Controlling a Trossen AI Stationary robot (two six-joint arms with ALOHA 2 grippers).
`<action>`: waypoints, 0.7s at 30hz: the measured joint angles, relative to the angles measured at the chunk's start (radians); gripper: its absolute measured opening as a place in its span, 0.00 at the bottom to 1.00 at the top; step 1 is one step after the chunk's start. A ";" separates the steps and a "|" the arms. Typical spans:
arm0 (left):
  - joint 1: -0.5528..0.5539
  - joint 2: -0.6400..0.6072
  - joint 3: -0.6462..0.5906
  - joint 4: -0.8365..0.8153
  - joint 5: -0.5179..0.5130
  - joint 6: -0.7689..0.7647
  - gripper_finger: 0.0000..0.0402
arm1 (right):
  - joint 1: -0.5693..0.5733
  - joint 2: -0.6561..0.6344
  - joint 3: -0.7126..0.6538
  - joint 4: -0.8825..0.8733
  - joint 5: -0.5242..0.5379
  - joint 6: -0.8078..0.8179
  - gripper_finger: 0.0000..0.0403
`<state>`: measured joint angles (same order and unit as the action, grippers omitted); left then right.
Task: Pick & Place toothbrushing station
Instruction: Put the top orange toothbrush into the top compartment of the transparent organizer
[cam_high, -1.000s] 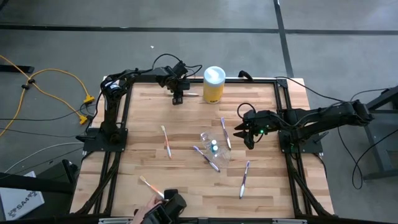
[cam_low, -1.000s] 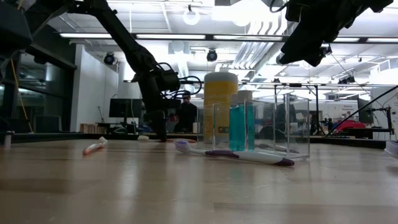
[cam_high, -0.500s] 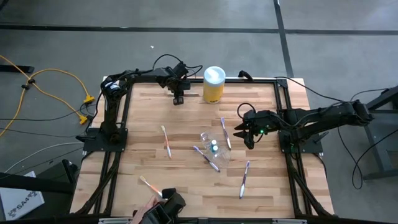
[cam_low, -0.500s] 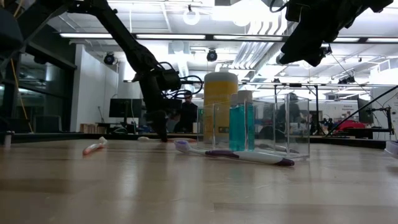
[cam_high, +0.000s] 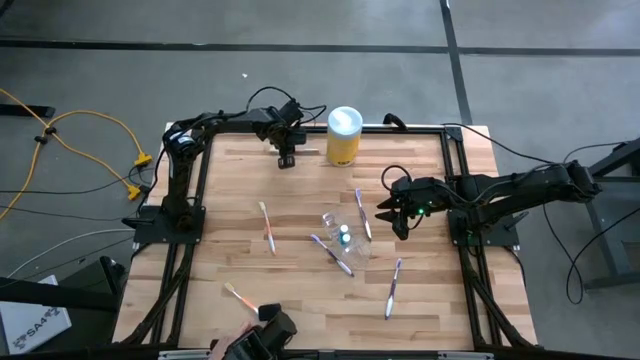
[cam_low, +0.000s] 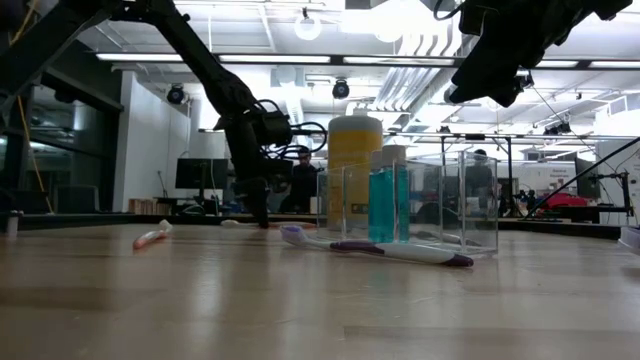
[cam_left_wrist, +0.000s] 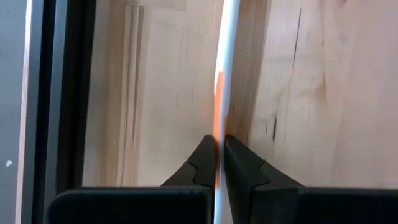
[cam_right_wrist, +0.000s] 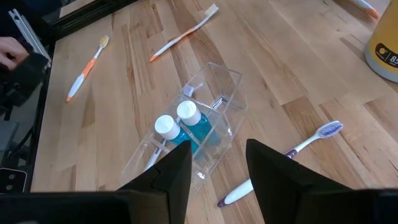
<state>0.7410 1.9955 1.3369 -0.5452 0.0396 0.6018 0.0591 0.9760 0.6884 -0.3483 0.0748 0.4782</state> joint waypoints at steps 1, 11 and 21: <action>-0.002 -0.010 -0.001 -0.007 -0.008 0.000 0.01 | 0.000 0.000 0.000 0.000 0.000 0.000 0.36; -0.064 -0.074 -0.005 -0.077 -0.137 0.010 0.01 | 0.000 0.000 0.000 0.000 0.000 -0.003 0.36; -0.186 -0.174 -0.002 -0.103 -0.236 0.028 0.01 | 0.000 0.000 0.000 -0.001 -0.007 -0.003 0.36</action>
<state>0.5552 1.8213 1.3354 -0.6482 -0.1960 0.6299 0.0591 0.9760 0.6884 -0.3496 0.0683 0.4751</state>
